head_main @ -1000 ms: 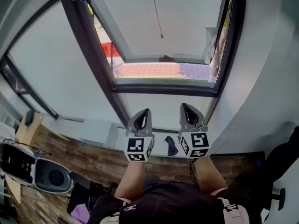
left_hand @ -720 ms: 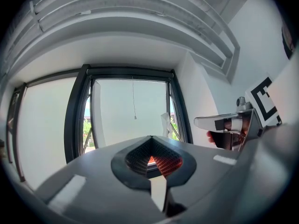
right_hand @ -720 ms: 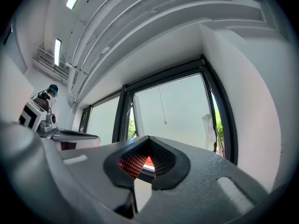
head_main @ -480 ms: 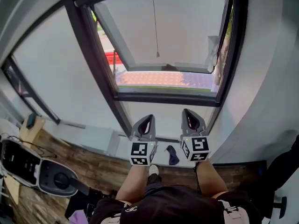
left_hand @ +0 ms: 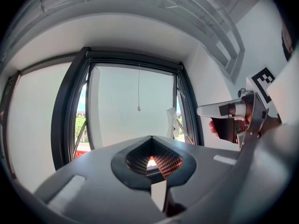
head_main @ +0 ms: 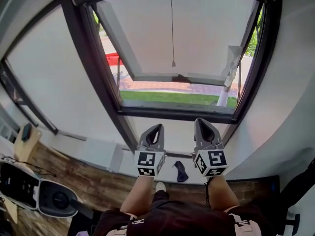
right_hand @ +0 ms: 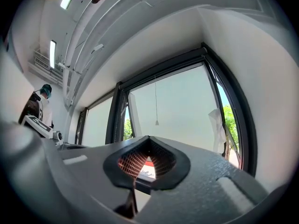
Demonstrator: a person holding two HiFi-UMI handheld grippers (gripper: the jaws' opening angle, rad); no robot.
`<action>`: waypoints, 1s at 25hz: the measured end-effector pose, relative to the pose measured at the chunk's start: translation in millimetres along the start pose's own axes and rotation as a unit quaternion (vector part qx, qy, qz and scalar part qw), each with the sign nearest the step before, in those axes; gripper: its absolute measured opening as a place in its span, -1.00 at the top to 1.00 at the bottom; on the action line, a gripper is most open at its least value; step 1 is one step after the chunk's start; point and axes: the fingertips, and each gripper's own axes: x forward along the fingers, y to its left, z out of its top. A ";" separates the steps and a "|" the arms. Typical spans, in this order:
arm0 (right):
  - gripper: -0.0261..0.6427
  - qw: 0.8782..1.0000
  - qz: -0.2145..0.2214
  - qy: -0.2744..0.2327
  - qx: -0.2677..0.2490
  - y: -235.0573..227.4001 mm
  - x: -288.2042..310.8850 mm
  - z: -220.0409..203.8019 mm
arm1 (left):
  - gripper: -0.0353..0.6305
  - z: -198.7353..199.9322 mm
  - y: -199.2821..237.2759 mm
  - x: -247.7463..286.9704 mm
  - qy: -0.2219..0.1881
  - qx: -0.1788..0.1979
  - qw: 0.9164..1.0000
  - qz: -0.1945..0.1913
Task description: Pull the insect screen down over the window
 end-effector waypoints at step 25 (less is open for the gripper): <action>0.92 0.993 -0.094 0.022 -0.060 -38.5 181.2 -19.8 | 0.84 24.6 138.8 149.0 -0.031 0.004 0.996 -0.082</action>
